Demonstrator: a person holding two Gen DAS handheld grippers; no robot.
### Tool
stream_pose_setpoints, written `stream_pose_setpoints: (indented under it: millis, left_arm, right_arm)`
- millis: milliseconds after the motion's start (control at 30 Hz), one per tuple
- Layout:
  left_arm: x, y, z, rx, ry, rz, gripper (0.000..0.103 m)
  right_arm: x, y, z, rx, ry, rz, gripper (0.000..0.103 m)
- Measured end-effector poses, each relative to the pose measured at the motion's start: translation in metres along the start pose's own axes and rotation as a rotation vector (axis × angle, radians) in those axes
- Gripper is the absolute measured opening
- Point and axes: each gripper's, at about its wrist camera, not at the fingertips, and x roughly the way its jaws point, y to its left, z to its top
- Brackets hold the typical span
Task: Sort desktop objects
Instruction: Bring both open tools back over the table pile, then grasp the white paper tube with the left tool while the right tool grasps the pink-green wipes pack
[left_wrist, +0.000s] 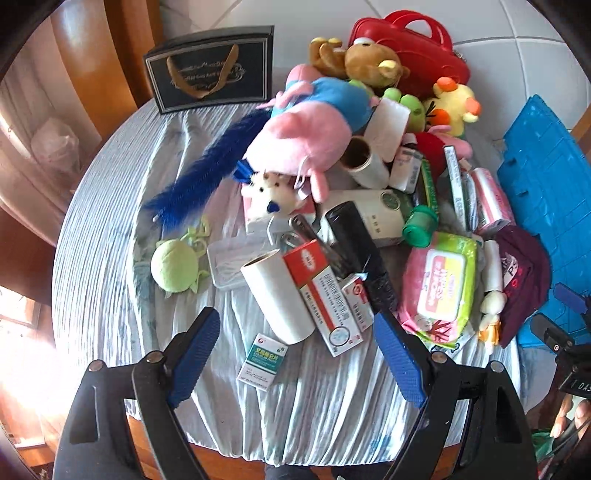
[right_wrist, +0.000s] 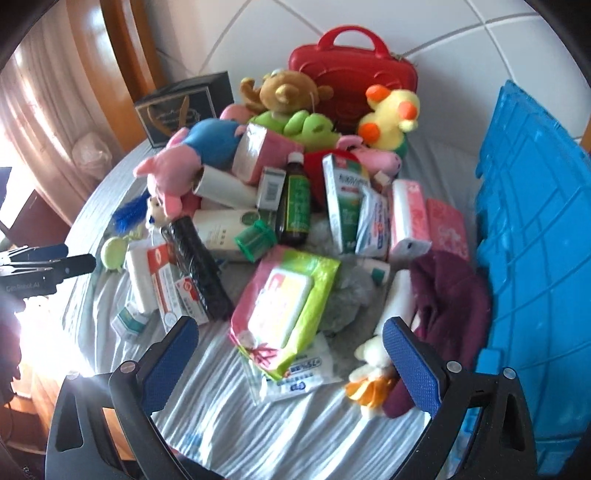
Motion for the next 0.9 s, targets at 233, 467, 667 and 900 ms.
stream_pose_setpoints:
  millis: [233,467,667,900]
  left_arm:
    - [0.057,0.029,-0.013,-0.048,0.045,0.001,0.085]
    - [0.103,0.042,-0.010,-0.124,0.073,-0.076,0.083]
    - [0.123,0.039,-0.007,-0.117,0.080,-0.079,0.078]
    - [0.135,0.034,-0.003,-0.102,0.086,-0.087,0.063]
  right_arm:
    - [0.044,0.013,-0.019,0.041,0.100,-0.040,0.102]
    - [0.064,0.012,-0.027,0.085,0.158,-0.081,0.102]
    - [0.081,0.012,-0.035,0.105,0.191,-0.107,0.102]
    - [0.110,0.001,-0.036,0.193,0.225,-0.127,0.102]
